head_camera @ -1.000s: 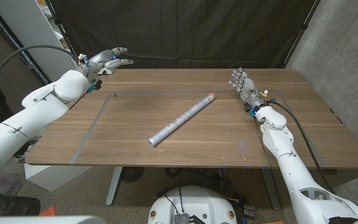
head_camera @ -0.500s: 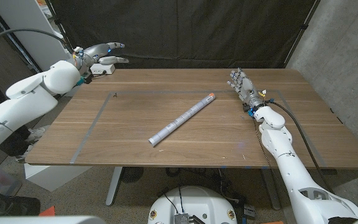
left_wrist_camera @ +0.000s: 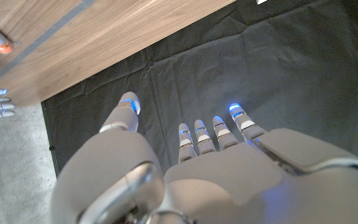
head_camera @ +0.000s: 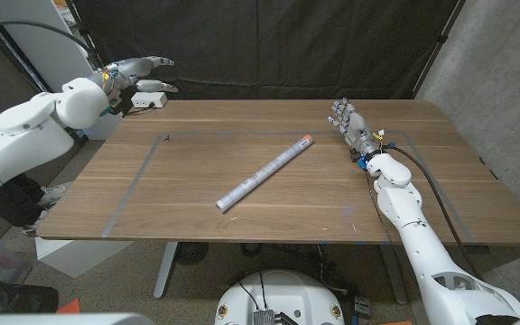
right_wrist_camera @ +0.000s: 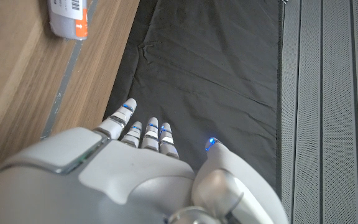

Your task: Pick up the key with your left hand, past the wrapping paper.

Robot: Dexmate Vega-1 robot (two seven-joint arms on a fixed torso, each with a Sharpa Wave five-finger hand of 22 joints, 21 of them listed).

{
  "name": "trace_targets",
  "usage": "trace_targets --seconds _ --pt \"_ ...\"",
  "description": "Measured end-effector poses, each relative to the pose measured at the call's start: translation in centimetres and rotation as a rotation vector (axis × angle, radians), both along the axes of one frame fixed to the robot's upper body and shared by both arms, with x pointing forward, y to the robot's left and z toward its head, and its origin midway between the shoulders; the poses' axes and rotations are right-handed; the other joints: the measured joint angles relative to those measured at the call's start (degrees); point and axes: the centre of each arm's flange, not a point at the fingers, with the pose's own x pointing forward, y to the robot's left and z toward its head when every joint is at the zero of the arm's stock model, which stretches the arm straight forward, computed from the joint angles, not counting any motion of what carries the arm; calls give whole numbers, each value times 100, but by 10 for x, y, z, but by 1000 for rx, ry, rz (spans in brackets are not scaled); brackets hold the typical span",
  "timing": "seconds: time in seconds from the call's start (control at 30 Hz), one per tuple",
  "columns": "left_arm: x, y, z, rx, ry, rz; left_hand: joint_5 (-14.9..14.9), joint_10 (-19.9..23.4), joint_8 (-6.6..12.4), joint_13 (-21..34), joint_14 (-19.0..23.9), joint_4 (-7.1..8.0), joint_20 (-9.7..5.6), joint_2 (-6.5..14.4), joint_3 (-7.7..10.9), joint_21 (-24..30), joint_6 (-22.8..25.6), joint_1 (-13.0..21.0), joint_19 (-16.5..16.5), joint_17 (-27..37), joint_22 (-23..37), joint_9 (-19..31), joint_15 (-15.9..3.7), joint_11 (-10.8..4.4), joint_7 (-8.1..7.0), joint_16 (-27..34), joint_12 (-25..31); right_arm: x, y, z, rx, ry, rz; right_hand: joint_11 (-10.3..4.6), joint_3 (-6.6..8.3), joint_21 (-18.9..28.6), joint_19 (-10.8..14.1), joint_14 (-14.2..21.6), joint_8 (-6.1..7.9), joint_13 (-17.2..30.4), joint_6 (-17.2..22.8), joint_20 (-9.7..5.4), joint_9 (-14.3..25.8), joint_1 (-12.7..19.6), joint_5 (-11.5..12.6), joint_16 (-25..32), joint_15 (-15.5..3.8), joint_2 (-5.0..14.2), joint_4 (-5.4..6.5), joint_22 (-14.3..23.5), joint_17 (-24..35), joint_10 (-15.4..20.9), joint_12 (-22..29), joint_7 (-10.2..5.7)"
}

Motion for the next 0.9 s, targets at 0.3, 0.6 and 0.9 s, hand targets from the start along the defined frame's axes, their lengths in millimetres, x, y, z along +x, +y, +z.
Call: trace_targets --seconds 0.3,0.6,0.9 --pt "2 1 7 110 13 100 42 -23 0 0 -50 -24 -30 -53 -24 0 62 203 30 -1 0 0 -9 -23 -61 0 0 -2 5 4 -7 -10 2 32 -1 0 0 0 0 0 0 0 0 0 0 0 0 0 1 0 0 32 0 0" --pt "9 3 14 192 28 179 60 -23 0 0 -50 2 -29 -83 -49 0 118 290 30 -10 1 -1 -8 -22 -111 0 0 -5 9 6 -12 -14 2 32 15 0 0 0 0 0 0 0 0 0 0 0 0 0 -15 0 0 32 0 0" --pt "18 3 14 288 48 247 86 9 76 -1 -71 47 -29 -137 -95 0 361 467 30 -26 1 -1 -29 -53 -316 0 0 -10 14 8 -16 -24 6 32 15 -22 0 0 0 4 11 0 0 0 0 0 0 0 -15 0 0 32 0 -11"
